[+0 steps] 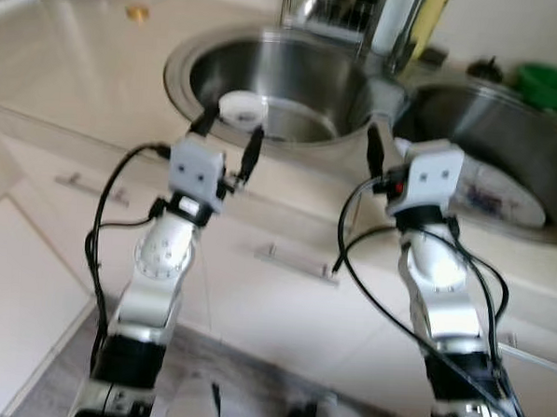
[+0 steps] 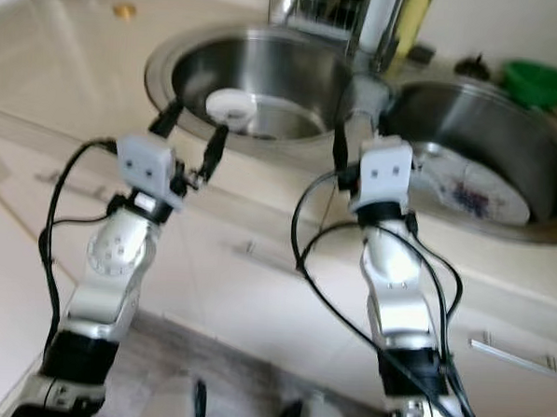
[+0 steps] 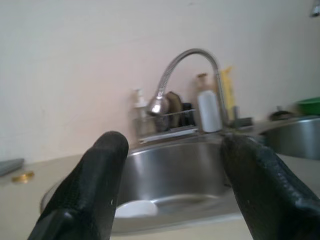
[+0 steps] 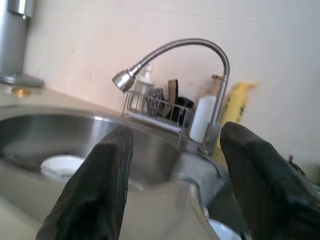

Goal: Kitchen organization

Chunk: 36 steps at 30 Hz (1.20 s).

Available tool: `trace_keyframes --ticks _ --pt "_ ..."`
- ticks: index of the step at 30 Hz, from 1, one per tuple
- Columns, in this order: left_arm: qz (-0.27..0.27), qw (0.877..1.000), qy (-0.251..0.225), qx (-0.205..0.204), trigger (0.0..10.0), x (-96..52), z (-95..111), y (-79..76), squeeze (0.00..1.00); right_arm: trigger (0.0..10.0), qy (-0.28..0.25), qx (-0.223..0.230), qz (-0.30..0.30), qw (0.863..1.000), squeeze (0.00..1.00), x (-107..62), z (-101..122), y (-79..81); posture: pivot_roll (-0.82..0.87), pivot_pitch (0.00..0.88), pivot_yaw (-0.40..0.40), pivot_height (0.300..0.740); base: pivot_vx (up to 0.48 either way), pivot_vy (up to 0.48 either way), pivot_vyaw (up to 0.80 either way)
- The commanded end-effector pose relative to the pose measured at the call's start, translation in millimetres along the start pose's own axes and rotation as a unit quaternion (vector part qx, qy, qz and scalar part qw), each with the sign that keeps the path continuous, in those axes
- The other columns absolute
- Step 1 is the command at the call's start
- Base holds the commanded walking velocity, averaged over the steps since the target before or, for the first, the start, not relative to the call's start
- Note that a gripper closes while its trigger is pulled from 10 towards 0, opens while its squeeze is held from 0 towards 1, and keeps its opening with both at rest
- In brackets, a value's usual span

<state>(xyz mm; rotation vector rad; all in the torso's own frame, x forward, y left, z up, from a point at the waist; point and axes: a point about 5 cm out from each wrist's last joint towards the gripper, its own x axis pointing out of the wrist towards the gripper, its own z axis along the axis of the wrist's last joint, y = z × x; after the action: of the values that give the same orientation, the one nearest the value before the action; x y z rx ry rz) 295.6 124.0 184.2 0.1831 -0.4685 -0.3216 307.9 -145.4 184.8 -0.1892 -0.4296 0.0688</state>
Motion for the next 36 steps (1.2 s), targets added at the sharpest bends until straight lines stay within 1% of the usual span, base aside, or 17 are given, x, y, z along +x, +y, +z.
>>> trace_keyframes --ticks 1,13,15,29,30,36 --pt "-0.007 1.000 -0.007 -0.005 10.0 1.6 3.5 -4.1 0.00 10.0 -0.002 -0.007 -0.012 1.000 0.00 -0.9 1.2 -4.9 0.16 0.000 -0.070 0.740 -0.240 0.000 0.00" --pt "-0.006 1.000 -0.010 -0.007 10.0 1.1 3.8 -4.3 0.00 10.0 0.006 -0.005 -0.023 1.000 0.00 -2.3 -0.9 -7.6 0.16 0.000 -0.073 0.740 0.000 0.000 0.00" --pt "-0.005 1.000 -0.007 -0.010 10.0 1.1 3.3 -4.0 0.00 10.0 0.009 -0.004 -0.025 1.000 0.00 -2.7 -2.0 -8.3 0.16 0.000 -0.073 0.740 0.000 0.000 -0.80" --pt "-0.010 1.000 -0.009 -0.010 10.0 1.1 4.1 -5.0 0.00 10.0 0.010 -0.003 -0.026 1.000 0.00 -3.7 -2.6 -8.5 0.16 0.000 -0.072 0.740 0.000 0.445 -0.80" --pt "-0.010 1.000 -0.009 -0.009 10.0 1.1 4.3 -4.8 0.00 10.0 0.007 -0.009 -0.025 1.000 0.00 -3.3 -2.1 -8.3 0.16 0.000 -0.072 0.740 0.000 0.458 0.00" --pt "-0.010 1.000 -0.010 -0.009 10.0 1.2 4.5 -4.9 0.00 10.0 0.008 -0.010 -0.023 1.000 0.00 -2.8 -2.8 -6.2 0.16 0.000 -0.072 0.740 0.000 0.397 0.00"
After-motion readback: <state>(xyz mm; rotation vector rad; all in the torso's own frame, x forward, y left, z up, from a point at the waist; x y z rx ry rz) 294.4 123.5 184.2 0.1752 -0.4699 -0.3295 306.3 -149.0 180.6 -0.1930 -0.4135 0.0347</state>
